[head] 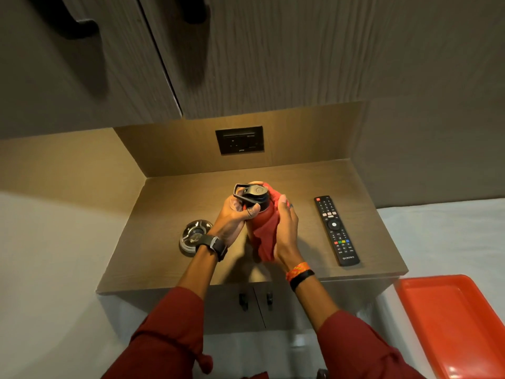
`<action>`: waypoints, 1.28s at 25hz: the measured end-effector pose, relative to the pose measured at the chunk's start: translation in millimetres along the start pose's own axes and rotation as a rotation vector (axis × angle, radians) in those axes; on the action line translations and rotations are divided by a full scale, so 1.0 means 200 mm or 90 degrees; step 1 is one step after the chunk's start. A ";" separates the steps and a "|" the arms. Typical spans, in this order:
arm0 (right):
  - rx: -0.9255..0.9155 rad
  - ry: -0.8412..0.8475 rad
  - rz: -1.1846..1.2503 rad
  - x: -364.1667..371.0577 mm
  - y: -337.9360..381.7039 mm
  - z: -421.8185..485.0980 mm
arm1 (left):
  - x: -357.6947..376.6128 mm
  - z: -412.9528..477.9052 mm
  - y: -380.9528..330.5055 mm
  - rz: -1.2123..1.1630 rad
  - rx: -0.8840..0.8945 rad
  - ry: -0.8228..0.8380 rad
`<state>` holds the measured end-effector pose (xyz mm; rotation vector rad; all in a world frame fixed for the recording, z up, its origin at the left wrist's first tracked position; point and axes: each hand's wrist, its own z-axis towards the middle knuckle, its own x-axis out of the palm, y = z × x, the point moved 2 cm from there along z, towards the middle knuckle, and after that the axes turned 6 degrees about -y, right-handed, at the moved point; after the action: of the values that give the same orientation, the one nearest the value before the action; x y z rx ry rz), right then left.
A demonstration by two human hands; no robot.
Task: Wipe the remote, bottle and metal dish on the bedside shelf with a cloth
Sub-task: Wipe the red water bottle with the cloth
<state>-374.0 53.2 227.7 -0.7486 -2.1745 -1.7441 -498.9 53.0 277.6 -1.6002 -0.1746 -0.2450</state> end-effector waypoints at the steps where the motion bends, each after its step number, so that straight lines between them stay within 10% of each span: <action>1: -0.019 0.000 -0.012 0.02 0.02 0.02 | 0.00 0.01 0.00 -0.004 -0.002 -0.005; 10: -0.054 -0.116 -0.332 -0.17 -0.05 -0.17 | 0.06 0.02 0.03 0.027 0.027 -0.067; 16: 0.006 -0.285 -0.165 -0.33 -0.17 -0.50 | 0.04 0.06 0.02 0.033 0.022 -0.060; 19: -0.207 -0.183 -0.297 -0.25 -0.11 -0.49 | 0.03 0.12 -0.05 0.049 0.030 -0.088; 22: -0.424 -0.009 -0.748 -0.10 -0.15 -0.29 | 0.03 0.18 -0.15 0.070 0.066 -0.084; 25: -0.371 0.161 -1.154 -0.06 -0.32 -0.18 | 0.03 0.22 -0.18 0.091 0.098 -0.074; 32: -0.565 0.508 -1.051 -0.35 -0.20 -0.27 | 0.05 0.26 -0.06 0.061 0.049 -0.090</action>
<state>-343.9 -21.8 172.5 1.9176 -1.0969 -2.7532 -490.0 104.4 289.3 -1.5445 -0.2132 -0.0505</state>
